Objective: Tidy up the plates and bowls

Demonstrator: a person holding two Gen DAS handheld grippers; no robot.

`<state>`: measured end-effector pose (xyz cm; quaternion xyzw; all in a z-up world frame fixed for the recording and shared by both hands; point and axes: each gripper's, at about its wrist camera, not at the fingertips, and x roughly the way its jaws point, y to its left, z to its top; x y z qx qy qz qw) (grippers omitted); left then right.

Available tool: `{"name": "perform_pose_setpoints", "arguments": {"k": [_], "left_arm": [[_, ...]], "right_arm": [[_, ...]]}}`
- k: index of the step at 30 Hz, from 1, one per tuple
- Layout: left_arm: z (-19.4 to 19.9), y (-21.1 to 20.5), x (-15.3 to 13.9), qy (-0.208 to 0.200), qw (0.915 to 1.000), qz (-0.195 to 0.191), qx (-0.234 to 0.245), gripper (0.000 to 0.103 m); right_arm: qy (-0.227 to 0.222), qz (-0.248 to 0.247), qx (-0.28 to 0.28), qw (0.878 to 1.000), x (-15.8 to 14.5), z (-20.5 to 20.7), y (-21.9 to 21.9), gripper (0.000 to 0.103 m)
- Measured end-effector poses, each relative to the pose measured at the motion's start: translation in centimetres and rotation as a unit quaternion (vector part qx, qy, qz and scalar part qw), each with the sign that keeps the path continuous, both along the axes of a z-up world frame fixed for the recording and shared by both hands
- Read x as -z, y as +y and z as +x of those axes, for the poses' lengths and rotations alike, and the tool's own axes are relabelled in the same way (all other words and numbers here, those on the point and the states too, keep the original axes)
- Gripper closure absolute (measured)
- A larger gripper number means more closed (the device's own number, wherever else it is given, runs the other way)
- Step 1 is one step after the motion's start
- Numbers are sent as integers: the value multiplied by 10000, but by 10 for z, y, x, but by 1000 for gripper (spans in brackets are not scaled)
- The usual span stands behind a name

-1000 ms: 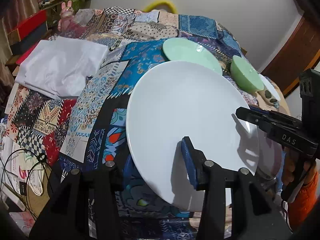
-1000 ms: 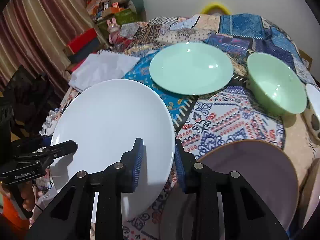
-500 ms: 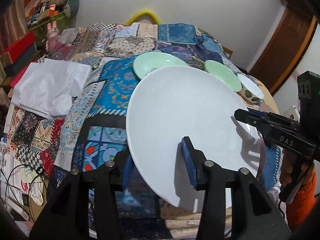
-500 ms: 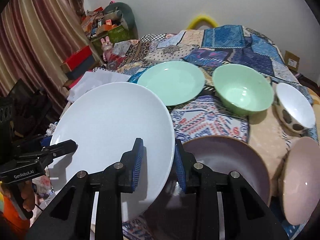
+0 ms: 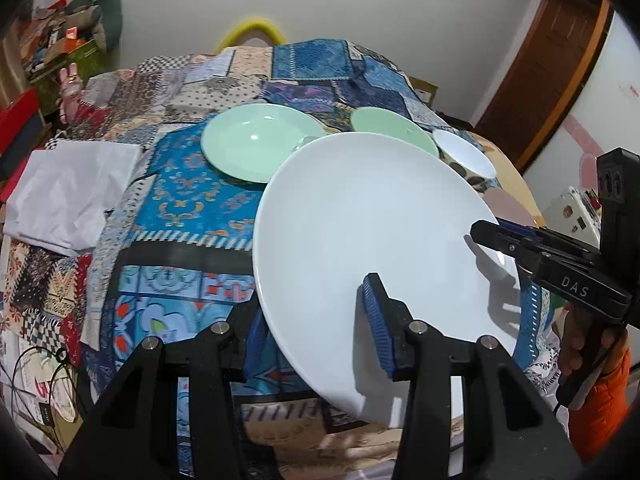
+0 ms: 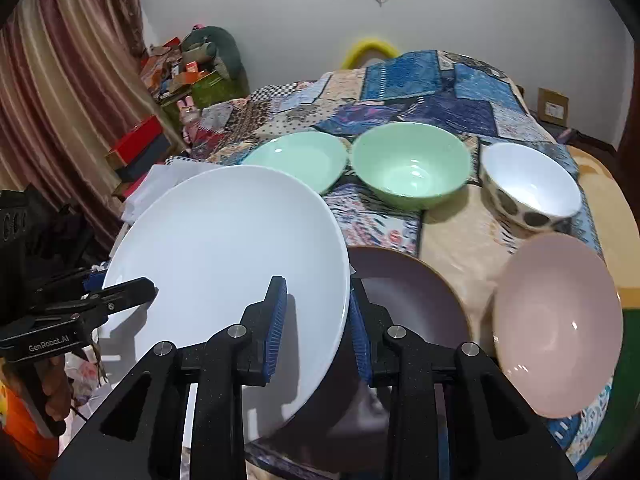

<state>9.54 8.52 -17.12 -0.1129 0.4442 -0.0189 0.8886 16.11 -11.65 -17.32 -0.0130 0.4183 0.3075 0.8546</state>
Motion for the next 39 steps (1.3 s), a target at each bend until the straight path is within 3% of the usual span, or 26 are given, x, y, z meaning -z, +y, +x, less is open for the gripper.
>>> {"name": "perform_pose_setpoints", "arguments": {"k": [18, 39], "left_arm": [[28, -47, 40, 523, 9976, 9, 462, 58], [62, -43, 74, 940, 9939, -287, 510, 56]], "right_arm": [[437, -49, 528, 9976, 34, -4, -53, 75], [662, -114, 731, 9951, 54, 0, -61, 75]]}}
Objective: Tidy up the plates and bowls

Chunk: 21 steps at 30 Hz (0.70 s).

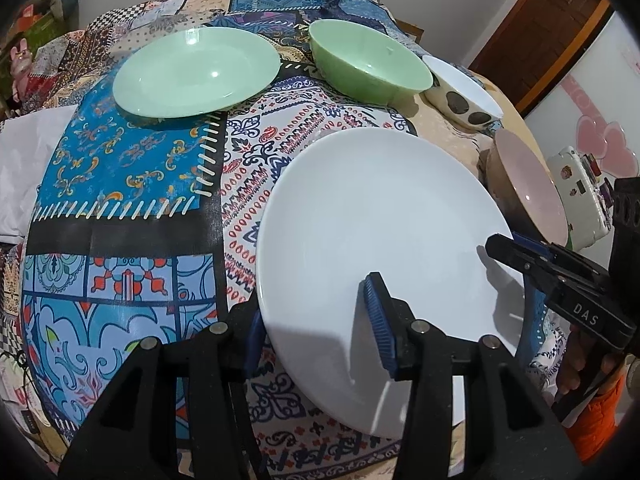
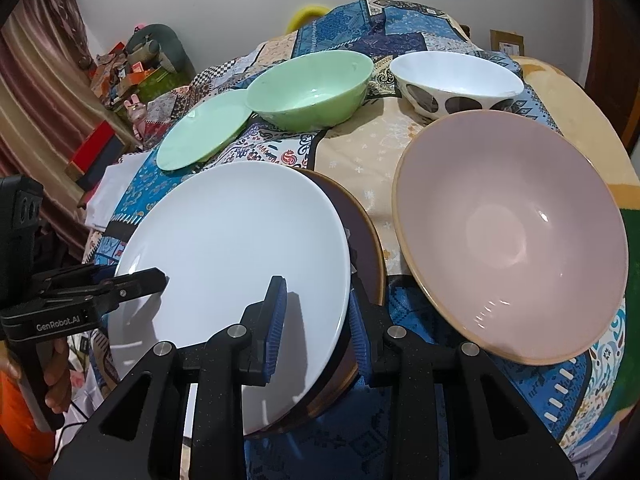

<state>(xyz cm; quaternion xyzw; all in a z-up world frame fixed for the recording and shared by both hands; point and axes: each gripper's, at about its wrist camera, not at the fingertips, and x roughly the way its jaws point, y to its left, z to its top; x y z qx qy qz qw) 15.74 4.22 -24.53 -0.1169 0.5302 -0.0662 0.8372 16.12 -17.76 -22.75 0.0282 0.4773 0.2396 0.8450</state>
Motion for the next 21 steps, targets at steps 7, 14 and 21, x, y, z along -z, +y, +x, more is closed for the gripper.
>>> {"name": "perform_pose_setpoints", "arguments": {"k": [7, 14, 21], "left_arm": [[5, 1, 3, 38, 10000, -80, -9, 55], [10, -1, 5, 57, 9999, -138, -17, 53], [15, -8, 6, 49, 10000, 19, -6, 49]], "right_arm": [[-29, -21, 55, 10000, -1, -1, -1, 75], [-18, 40, 95, 9999, -2, -2, -6, 75], [-17, 131, 118, 9998, -3, -5, -10, 75]]}}
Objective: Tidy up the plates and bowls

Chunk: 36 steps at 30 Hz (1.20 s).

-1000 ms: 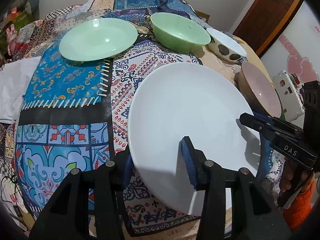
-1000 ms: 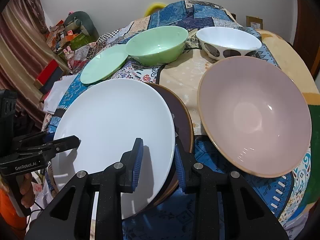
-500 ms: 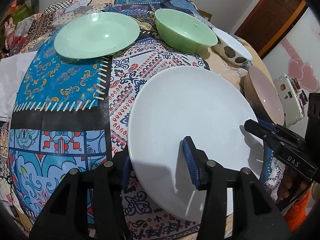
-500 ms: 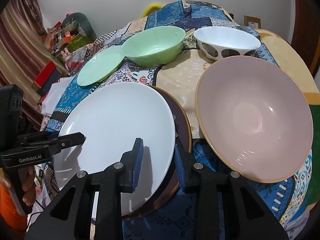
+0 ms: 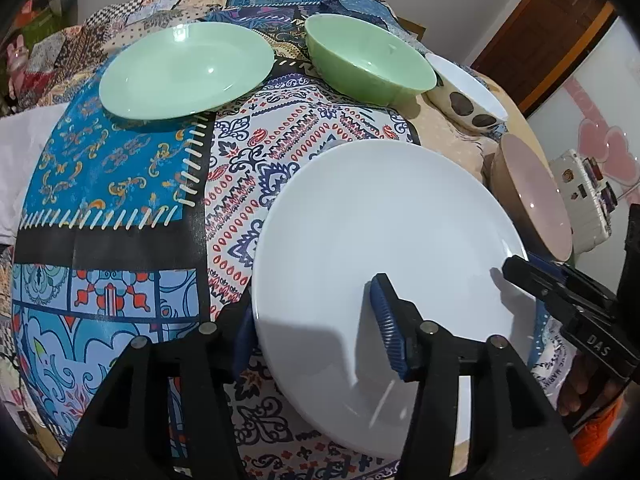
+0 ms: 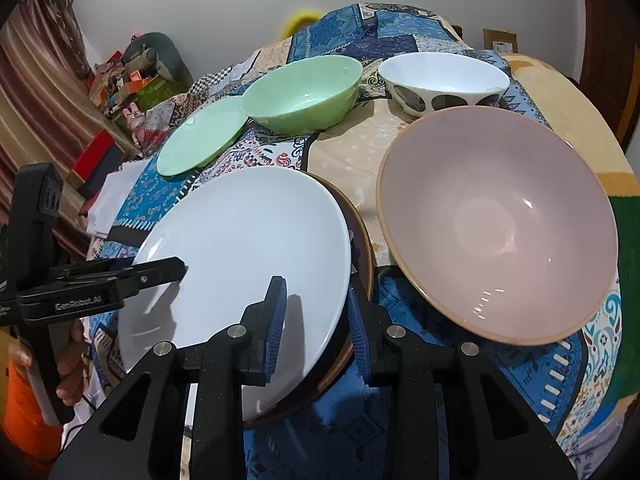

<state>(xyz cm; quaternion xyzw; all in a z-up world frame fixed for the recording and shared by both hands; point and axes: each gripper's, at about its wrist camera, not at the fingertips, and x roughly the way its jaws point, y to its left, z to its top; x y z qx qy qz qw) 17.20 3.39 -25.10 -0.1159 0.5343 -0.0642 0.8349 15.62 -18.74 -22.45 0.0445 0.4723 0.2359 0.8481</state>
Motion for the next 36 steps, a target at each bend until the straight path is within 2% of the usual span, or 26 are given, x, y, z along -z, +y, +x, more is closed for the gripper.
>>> {"name": "perform_pose_setpoints", "arguments": {"k": [9, 19, 28, 30, 34, 36], "left_arm": [[1, -7, -3, -128, 9993, 353, 50, 48], [-14, 11, -34, -575, 9971, 481, -152, 48], [-24, 56, -70, -1050, 9897, 696, -675, 34], [-22, 69, -75, -1112, 9873, 795, -811, 30], [-11, 92, -77, -1103, 9844, 912, -1027, 30], [-1, 107, -74, -1049, 9835, 931, -1144, 30]], "right_arm": [[-4, 92, 81, 9999, -3, -4, -6, 75], [-284, -25, 47, 9996, -18, -11, -3, 75], [-641, -50, -323, 9974, -44, -1, 29, 75], [-699, -62, -433, 9966, -48, 5, 40, 74], [-766, -73, -652, 9949, -51, 20, 68, 62], [-776, -106, -738, 9942, -50, 26, 80, 60]]}}
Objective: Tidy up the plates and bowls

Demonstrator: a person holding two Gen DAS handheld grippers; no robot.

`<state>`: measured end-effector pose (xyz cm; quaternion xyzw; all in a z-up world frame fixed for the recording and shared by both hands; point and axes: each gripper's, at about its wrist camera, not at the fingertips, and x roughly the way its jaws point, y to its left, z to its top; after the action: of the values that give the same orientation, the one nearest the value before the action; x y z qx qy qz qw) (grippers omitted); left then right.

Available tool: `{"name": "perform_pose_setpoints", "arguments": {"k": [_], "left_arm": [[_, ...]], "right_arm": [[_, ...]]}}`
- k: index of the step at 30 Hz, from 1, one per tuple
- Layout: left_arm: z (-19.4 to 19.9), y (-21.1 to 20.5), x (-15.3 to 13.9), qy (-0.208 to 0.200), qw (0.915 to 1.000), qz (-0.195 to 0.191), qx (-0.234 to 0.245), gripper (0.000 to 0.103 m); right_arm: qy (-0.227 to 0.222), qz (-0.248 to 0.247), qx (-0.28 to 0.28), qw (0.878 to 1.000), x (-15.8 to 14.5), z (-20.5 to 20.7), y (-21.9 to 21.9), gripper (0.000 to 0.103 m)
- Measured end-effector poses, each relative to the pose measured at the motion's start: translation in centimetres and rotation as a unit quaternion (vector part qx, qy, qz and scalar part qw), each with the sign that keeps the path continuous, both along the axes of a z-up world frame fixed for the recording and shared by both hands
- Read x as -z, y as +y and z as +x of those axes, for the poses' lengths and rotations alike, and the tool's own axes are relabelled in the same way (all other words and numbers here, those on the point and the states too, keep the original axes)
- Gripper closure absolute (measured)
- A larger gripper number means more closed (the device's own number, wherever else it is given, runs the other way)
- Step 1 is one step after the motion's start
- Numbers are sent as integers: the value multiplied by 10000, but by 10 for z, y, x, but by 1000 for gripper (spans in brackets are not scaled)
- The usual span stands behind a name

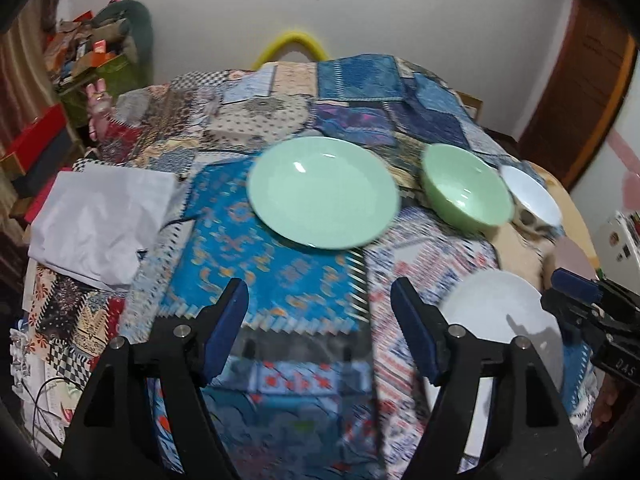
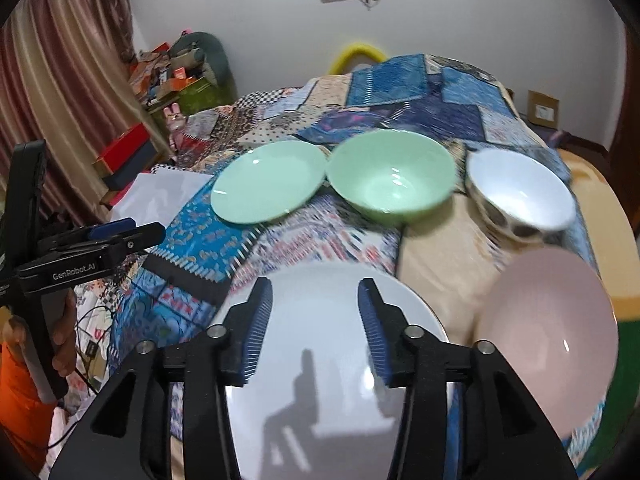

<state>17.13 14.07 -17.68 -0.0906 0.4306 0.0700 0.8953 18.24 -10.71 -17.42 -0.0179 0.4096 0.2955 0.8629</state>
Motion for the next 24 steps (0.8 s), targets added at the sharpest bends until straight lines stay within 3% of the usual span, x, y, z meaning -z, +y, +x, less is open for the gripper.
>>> {"name": "perform_pose_setpoints", "arguments": {"k": [8, 15, 18, 24], "left_arm": [[46, 44, 25, 237, 9995, 82, -176, 30], [80, 72, 55, 373, 9992, -102, -124, 30], [94, 79, 66, 412, 9990, -147, -42, 36], [120, 89, 86, 554, 9971, -502, 118, 60]], "right_arm": [[256, -171, -341, 9989, 18, 42, 57, 59], [540, -343, -389, 9972, 41, 77, 93, 59], [666, -424, -365, 9962, 50, 88, 104, 59], [906, -471, -230, 9945, 65, 102, 113, 59]]}}
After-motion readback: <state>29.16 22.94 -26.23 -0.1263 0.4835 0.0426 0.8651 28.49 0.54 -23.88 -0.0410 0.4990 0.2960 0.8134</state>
